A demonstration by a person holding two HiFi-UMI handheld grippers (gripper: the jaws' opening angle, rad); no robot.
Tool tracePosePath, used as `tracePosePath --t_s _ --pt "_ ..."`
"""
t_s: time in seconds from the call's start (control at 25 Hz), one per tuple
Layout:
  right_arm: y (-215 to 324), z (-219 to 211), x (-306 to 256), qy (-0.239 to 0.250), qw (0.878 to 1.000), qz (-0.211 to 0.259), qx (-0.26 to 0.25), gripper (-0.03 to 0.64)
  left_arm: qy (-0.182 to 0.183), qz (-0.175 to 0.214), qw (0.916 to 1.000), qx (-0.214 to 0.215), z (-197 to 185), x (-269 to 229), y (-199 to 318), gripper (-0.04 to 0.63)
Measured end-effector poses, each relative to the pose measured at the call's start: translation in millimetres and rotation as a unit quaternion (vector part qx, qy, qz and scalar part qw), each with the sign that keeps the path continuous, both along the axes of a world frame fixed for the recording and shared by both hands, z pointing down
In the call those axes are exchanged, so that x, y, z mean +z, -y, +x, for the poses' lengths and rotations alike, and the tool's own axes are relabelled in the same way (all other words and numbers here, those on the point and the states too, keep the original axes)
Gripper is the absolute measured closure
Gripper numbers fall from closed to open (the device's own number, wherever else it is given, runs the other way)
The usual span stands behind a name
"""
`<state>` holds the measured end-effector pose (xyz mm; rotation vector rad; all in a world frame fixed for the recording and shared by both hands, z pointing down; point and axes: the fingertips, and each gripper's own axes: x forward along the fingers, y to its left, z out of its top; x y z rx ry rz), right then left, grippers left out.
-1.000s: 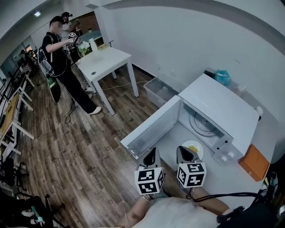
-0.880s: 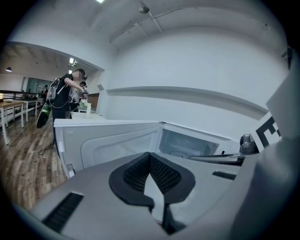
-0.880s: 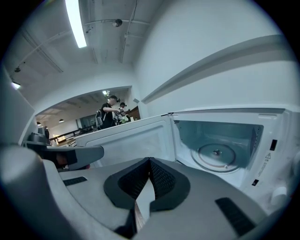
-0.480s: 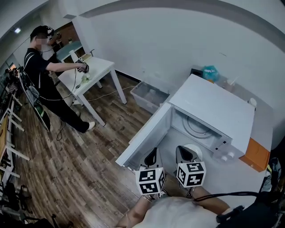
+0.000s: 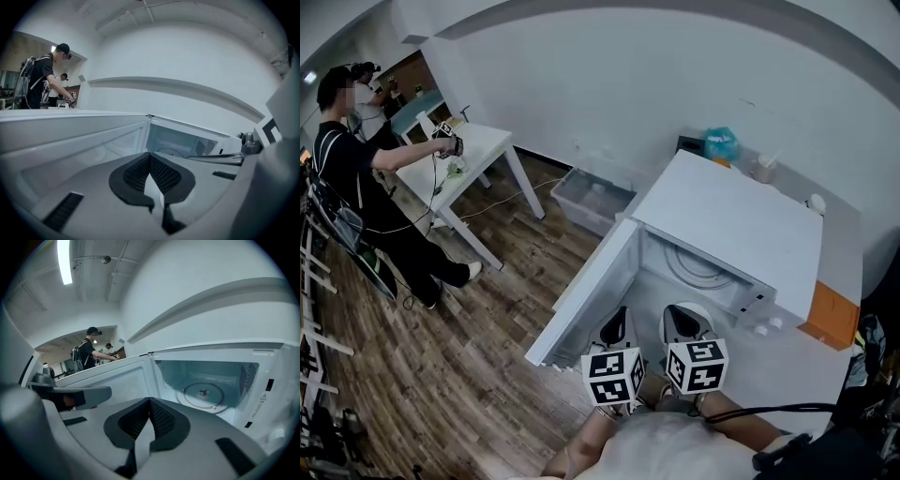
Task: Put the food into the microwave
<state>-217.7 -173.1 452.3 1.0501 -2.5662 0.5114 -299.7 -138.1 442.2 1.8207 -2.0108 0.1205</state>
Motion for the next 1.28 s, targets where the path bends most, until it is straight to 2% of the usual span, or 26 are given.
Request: tracePosePath --t_s 0.44,0.76,0.88,1.28 --pt "14.0 26.3 1.1 0.0 1.0 -0.005 0.018 0.601 0.001 -0.013 0.9996 0.026 25.8 4.4 18.3 0.592" --pt "18.3 44.0 16.6 -0.006 0.999 -0.021 0.041 0.597 -0.019 -0.041 0.998 0.043 43.0 25.1 21.9 0.585" --pt "17.8 50.3 26.4 -0.006 0.998 -0.031 0.048 0.59 -0.028 -0.056 0.9965 0.055 50.5 37.9 21.6 0.537" --pt "26.7 89.6 86.7 -0.034 0.992 -0.083 0.092 0.574 -0.05 -0.118 0.9895 0.067 66.5 102.8 28.8 0.534"
